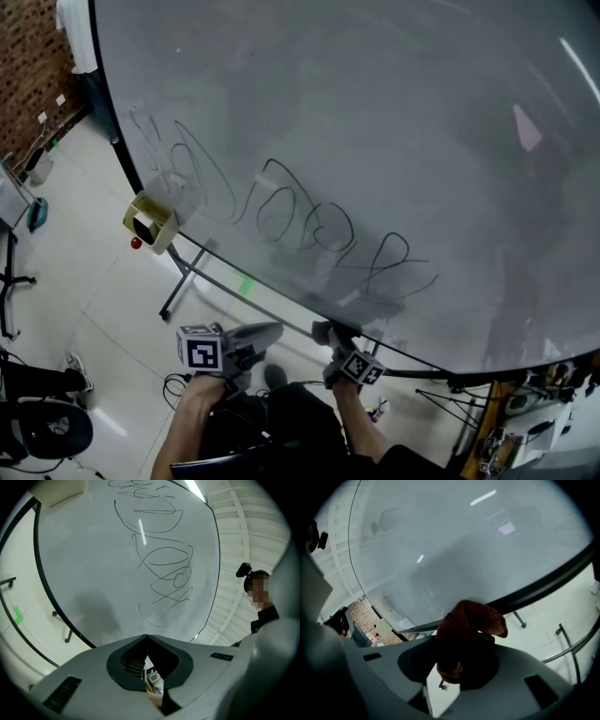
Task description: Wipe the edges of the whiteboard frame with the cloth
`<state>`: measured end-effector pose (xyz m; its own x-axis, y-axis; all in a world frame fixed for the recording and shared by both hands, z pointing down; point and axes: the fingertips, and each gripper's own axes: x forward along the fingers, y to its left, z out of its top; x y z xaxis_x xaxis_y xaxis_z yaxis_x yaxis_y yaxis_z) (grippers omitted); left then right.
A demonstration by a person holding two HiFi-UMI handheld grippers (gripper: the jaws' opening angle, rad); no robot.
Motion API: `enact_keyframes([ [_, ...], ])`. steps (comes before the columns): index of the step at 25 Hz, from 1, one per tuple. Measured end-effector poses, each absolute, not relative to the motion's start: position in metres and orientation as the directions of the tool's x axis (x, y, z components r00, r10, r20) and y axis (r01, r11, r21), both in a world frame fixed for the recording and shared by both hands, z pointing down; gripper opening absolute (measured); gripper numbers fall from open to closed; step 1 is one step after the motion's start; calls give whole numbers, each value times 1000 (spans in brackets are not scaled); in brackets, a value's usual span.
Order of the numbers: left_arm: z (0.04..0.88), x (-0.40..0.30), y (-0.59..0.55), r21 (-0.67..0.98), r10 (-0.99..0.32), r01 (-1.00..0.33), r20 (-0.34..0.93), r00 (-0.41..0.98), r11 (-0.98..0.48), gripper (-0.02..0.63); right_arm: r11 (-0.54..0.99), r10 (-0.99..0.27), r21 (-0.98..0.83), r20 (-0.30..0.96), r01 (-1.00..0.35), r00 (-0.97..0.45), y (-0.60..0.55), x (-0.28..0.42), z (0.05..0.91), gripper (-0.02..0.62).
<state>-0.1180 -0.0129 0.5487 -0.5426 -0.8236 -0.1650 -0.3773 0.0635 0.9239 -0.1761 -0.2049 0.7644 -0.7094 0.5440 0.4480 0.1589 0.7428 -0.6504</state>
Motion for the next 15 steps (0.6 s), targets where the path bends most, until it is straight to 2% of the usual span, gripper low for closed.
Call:
enact_keyframes([
  [15, 556, -97, 47, 920, -830, -386, -162, -534, 69, -14, 765, 507, -629, 455, 138, -732, -152, -192, 764, 129],
])
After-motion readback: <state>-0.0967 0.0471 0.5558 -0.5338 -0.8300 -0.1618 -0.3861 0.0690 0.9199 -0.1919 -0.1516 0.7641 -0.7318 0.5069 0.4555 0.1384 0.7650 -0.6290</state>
